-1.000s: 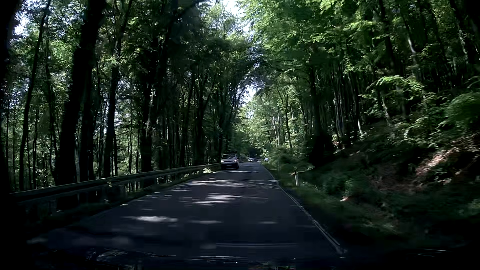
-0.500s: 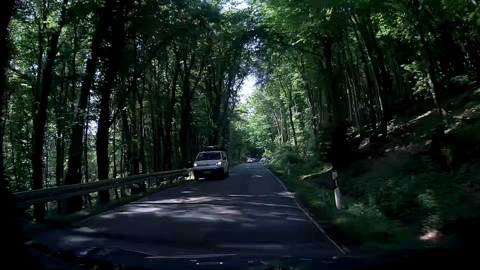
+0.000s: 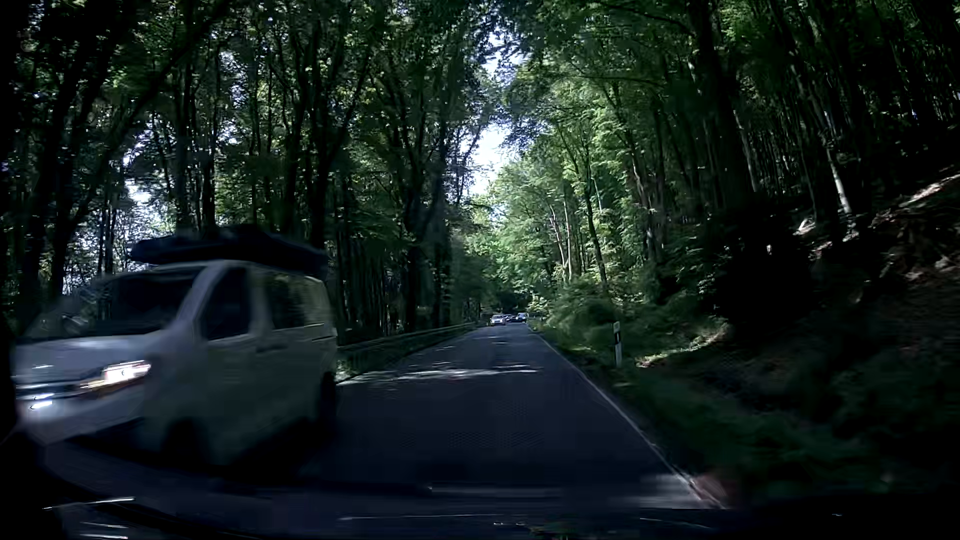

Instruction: Follow the waypoints while adhering to traffic rules and regulations

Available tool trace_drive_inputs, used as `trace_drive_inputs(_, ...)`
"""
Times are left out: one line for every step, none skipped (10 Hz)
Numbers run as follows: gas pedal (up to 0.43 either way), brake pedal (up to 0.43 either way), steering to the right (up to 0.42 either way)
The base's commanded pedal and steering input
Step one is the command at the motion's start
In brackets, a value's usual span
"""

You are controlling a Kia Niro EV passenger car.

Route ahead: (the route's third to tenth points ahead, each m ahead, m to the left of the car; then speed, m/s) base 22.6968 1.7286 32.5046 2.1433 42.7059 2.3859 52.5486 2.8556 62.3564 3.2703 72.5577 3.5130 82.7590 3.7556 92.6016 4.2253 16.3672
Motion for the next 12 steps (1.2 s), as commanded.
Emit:
trace_drive_inputs(0.248, 0.0, -0.002)
trace_drive_inputs(0.26, 0.0, -0.002)
trace_drive_inputs(0.26, 0.0, -0.002)
trace_drive_inputs(0.26, 0.0, -0.003)
trace_drive_inputs(0.26, 0.0, -0.003)
trace_drive_inputs(0.26, 0.0, -0.003)
trace_drive_inputs(0.24, 0.0, -0.003)
trace_drive_inputs(0.24, 0.0, -0.002)
trace_drive_inputs(0.24, 0.0, -0.002)
trace_drive_inputs(0.24, 0.0, -0.002)
trace_drive_inputs(0.24, 0.0, -0.002)
trace_drive_inputs(0.24, 0.0, 0.0)
